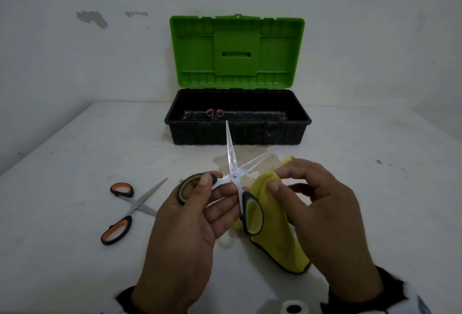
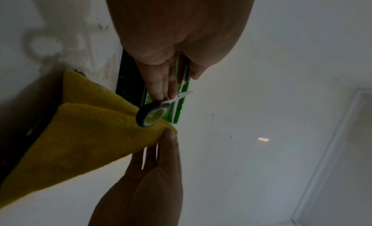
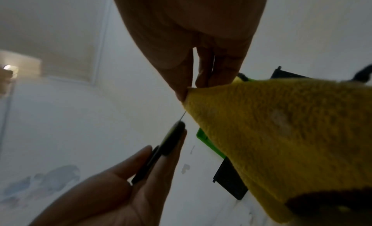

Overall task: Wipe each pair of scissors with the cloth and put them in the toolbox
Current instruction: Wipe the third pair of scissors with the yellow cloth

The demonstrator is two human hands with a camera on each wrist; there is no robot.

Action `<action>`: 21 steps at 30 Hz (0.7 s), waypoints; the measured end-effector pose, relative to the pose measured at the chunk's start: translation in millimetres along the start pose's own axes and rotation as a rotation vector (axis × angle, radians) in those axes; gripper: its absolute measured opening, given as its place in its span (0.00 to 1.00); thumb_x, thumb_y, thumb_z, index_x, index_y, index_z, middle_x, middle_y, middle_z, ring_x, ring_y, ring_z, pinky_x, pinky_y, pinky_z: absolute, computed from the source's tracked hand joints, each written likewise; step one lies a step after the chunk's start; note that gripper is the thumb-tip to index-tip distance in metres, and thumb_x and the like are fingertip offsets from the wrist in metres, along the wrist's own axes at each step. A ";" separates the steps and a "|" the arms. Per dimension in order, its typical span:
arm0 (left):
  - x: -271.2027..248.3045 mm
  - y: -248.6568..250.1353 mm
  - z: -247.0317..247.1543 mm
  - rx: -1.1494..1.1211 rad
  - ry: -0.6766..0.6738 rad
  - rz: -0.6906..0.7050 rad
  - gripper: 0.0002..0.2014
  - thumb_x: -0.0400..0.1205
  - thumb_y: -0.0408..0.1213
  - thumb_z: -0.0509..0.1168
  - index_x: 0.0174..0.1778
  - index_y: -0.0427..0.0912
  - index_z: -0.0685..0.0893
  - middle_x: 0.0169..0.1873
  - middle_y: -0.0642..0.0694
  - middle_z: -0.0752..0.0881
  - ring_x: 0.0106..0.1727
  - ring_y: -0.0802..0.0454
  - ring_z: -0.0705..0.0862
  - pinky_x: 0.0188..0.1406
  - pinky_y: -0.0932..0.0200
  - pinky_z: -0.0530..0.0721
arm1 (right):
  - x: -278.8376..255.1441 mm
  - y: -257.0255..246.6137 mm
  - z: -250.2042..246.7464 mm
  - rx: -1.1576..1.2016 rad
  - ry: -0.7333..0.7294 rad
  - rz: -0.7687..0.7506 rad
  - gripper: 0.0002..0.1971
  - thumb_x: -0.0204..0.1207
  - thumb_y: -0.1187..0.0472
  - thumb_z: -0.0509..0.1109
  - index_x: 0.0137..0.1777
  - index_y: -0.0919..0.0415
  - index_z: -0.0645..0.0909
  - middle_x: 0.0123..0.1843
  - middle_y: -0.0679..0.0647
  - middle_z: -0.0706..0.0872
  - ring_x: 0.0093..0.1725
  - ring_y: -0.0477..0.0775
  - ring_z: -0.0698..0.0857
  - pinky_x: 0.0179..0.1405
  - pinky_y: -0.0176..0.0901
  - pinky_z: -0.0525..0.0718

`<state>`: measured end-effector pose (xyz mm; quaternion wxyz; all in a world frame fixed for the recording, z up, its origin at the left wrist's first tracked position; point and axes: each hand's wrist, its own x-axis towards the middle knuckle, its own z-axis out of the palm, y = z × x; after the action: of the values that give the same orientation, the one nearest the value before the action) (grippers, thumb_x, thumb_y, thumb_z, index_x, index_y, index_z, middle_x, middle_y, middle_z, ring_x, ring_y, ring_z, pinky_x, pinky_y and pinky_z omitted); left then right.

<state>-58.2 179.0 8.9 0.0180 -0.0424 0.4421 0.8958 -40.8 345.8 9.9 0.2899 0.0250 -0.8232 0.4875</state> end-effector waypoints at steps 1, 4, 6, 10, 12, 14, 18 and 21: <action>-0.5 -1.1 1.0 0.009 0.000 -0.004 0.17 0.70 0.42 0.66 0.49 0.36 0.86 0.38 0.33 0.92 0.40 0.42 0.94 0.35 0.52 0.92 | -1.9 -1.8 3.7 -0.053 -0.003 -0.062 0.06 0.74 0.57 0.79 0.47 0.45 0.86 0.55 0.35 0.86 0.57 0.39 0.85 0.50 0.28 0.82; -2.0 -5.1 2.2 0.044 0.007 -0.005 0.17 0.70 0.43 0.65 0.50 0.36 0.87 0.39 0.34 0.92 0.41 0.41 0.94 0.36 0.51 0.92 | -4.5 -4.8 12.8 -0.104 -0.017 -0.150 0.04 0.76 0.55 0.72 0.49 0.45 0.83 0.50 0.36 0.86 0.54 0.33 0.82 0.48 0.18 0.75; -3.2 -6.3 2.1 0.057 0.007 -0.004 0.17 0.71 0.43 0.65 0.50 0.36 0.87 0.39 0.34 0.92 0.41 0.41 0.93 0.37 0.51 0.92 | -3.5 -5.0 17.1 -0.122 -0.025 -0.196 0.04 0.76 0.55 0.71 0.49 0.47 0.84 0.45 0.38 0.86 0.48 0.37 0.83 0.46 0.22 0.77; -4.5 -6.1 2.4 0.071 0.007 0.010 0.17 0.71 0.42 0.65 0.51 0.36 0.86 0.39 0.32 0.92 0.41 0.39 0.93 0.39 0.49 0.93 | -4.0 12.4 27.1 -0.394 0.053 -0.307 0.16 0.57 0.65 0.83 0.45 0.69 0.90 0.39 0.56 0.92 0.47 0.48 0.81 0.48 0.41 0.81; -4.6 -6.2 2.4 0.082 0.002 0.016 0.17 0.71 0.42 0.65 0.50 0.36 0.86 0.40 0.31 0.92 0.41 0.39 0.93 0.39 0.48 0.93 | -6.9 17.0 31.3 -0.448 0.042 -0.323 0.22 0.41 0.68 0.89 0.38 0.72 0.89 0.32 0.56 0.92 0.48 0.50 0.78 0.51 0.38 0.79; -5.1 -6.0 2.4 0.092 -0.014 0.014 0.16 0.72 0.41 0.65 0.50 0.36 0.86 0.40 0.31 0.92 0.42 0.38 0.93 0.40 0.48 0.93 | -2.7 6.2 25.9 -0.364 0.079 -0.340 0.11 0.61 0.65 0.84 0.43 0.63 0.90 0.35 0.49 0.91 0.45 0.46 0.81 0.44 0.35 0.81; -5.3 -4.8 -0.1 0.095 -0.037 0.003 0.14 0.73 0.38 0.64 0.48 0.34 0.86 0.40 0.29 0.91 0.42 0.37 0.93 0.40 0.46 0.92 | 2.2 -3.6 25.7 -0.199 0.145 -0.358 0.03 0.70 0.62 0.77 0.41 0.61 0.90 0.35 0.49 0.90 0.40 0.45 0.82 0.43 0.29 0.79; -4.1 -4.0 -3.4 0.095 -0.044 0.000 0.15 0.73 0.39 0.64 0.49 0.34 0.85 0.39 0.29 0.91 0.40 0.37 0.93 0.37 0.47 0.92 | -2.4 3.0 31.6 -0.271 0.120 -0.327 0.07 0.66 0.62 0.82 0.42 0.62 0.90 0.36 0.51 0.91 0.41 0.47 0.82 0.41 0.38 0.82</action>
<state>-53.7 178.7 4.0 0.0296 -0.0221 0.4835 0.8746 -54.1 321.0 -4.9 0.4142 0.0900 -0.8474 0.3196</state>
